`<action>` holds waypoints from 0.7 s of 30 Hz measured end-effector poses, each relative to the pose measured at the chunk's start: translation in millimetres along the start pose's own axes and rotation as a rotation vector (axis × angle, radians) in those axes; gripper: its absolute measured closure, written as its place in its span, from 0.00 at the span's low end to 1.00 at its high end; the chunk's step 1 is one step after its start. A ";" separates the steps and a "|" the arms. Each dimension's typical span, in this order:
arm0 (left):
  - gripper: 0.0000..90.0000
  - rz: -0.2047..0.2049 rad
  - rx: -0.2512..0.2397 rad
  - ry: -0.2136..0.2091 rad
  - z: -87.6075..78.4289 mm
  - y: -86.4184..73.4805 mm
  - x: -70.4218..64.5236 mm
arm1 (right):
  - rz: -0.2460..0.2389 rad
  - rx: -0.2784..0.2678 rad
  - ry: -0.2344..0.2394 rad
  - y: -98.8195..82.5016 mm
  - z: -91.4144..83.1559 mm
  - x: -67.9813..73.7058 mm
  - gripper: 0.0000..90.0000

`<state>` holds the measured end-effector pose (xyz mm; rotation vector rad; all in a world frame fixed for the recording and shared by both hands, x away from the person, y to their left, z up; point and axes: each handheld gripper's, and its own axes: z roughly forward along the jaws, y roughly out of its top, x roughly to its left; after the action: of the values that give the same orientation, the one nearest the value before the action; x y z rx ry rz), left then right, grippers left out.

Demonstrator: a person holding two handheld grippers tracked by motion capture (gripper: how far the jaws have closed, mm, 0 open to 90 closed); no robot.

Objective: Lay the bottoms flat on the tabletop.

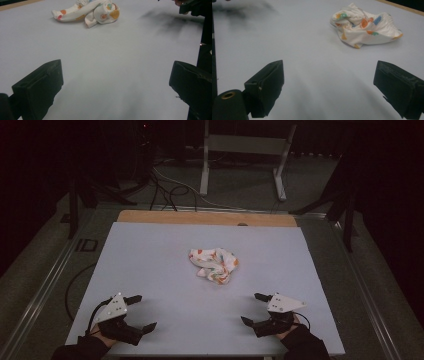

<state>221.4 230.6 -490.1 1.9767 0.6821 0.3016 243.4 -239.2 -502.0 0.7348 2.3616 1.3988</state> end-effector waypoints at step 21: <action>0.00 0.036 0.024 -0.068 4.6 7.4 -7.6 | -0.034 0.074 0.025 7.4 0.3 5.9 0.11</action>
<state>220.0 220.2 -485.2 2.0141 0.6099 0.2478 240.8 -232.7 -495.7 0.6969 2.4454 1.3202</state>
